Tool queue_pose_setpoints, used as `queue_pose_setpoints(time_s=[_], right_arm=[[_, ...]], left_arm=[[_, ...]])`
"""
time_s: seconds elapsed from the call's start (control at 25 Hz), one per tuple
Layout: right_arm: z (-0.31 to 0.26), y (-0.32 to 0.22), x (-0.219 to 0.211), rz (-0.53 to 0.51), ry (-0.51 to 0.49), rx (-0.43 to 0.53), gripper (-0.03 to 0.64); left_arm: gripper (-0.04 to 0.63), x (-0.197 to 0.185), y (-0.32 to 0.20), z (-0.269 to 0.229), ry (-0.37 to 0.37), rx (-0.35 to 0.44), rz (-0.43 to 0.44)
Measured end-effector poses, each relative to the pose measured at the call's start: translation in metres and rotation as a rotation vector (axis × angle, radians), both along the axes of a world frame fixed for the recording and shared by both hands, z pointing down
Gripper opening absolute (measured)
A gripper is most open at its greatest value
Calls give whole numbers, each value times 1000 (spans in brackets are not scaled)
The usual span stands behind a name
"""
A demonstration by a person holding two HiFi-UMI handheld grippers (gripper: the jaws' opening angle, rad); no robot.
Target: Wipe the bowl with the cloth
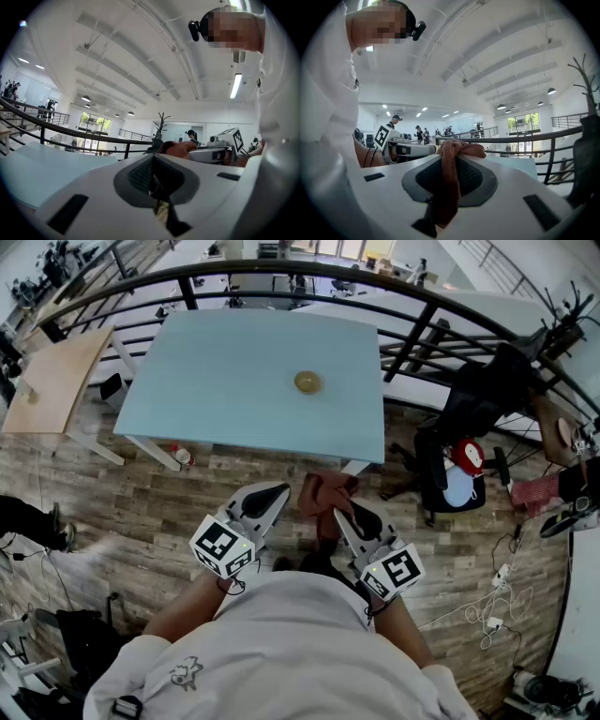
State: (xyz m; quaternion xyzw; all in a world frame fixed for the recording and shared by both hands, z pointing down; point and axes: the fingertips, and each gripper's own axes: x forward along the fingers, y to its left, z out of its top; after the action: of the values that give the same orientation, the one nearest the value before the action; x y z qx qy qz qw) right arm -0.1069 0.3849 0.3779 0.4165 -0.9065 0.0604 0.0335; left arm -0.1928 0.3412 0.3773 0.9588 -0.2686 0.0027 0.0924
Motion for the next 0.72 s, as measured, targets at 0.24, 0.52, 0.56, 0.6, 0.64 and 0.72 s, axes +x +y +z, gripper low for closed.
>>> queue_pose_setpoints(time_s=[0.24, 0.52, 0.56, 0.6, 0.64, 0.72], right_arm=[[3, -12, 19, 5, 4, 0, 81], [9, -28, 55, -21, -16, 1, 86], [9, -33, 62, -23, -21, 3, 87], [10, -38, 71, -24, -24, 5, 87], [10, -43, 79, -27, -25, 7, 87], [10, -54, 96, -37, -29, 9, 88]], left_arm=[[14, 15, -12, 2, -5, -8, -4], [14, 45, -33, 9, -28, -15, -24], [14, 51, -38, 10, -31, -17, -28], [14, 57, -43, 11, -34, -19, -34], [14, 64, -48, 12, -38, -21, -39], [14, 79, -59, 13, -50, -24, -53]])
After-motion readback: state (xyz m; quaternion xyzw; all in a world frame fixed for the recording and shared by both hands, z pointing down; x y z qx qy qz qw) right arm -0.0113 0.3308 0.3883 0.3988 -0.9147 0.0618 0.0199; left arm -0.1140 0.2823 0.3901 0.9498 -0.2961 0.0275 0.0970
